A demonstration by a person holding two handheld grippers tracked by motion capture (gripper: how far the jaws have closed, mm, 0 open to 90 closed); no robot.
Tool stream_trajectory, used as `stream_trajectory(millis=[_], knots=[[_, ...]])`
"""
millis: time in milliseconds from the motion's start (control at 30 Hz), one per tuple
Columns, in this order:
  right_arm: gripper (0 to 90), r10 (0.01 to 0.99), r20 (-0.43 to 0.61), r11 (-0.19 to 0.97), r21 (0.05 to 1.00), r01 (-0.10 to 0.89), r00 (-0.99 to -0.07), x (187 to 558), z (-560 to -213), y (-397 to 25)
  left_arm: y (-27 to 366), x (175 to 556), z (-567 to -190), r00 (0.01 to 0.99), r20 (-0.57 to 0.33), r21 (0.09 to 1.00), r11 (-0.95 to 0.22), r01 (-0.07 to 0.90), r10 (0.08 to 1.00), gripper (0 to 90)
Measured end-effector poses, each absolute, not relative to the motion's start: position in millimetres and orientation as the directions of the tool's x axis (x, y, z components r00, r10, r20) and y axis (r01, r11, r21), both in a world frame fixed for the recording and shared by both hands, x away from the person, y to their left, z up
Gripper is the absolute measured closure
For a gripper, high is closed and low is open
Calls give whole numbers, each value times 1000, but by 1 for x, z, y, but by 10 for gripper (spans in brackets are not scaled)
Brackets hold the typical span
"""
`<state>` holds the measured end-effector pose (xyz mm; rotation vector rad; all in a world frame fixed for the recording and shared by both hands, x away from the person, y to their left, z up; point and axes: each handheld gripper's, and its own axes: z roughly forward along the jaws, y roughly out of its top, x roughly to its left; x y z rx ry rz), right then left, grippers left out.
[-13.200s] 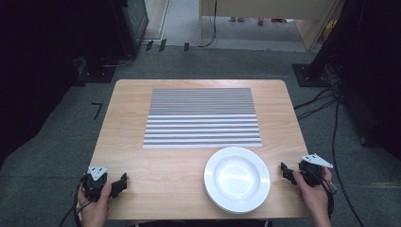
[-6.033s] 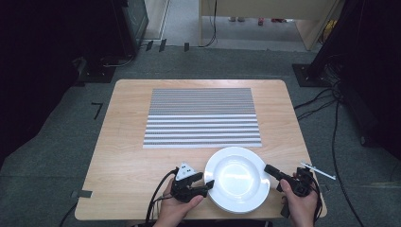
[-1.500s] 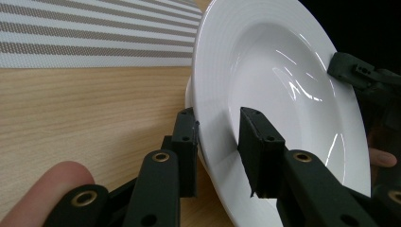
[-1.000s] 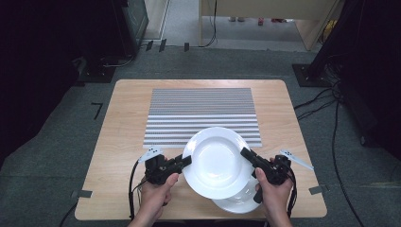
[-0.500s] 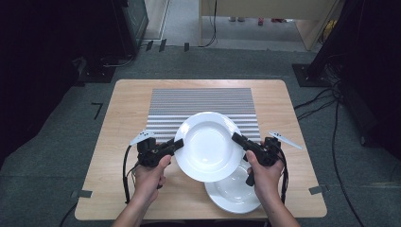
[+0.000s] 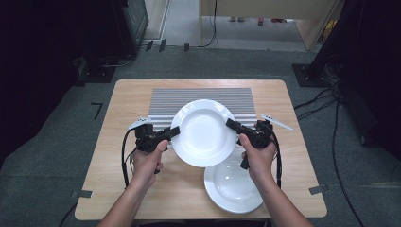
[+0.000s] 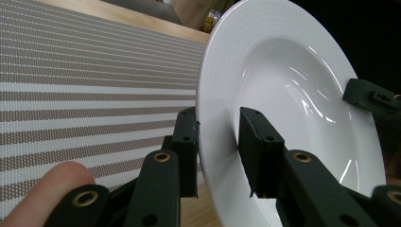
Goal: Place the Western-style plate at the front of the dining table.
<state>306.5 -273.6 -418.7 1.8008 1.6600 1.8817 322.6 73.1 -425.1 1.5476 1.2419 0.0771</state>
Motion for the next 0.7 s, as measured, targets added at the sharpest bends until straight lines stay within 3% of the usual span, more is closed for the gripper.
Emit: stream_trajectory(millis=[700], knots=[[798,664,684,-386,659,645,-301,371,-424,-262,76,378,-430,379,-512,725,152,672,771,690]])
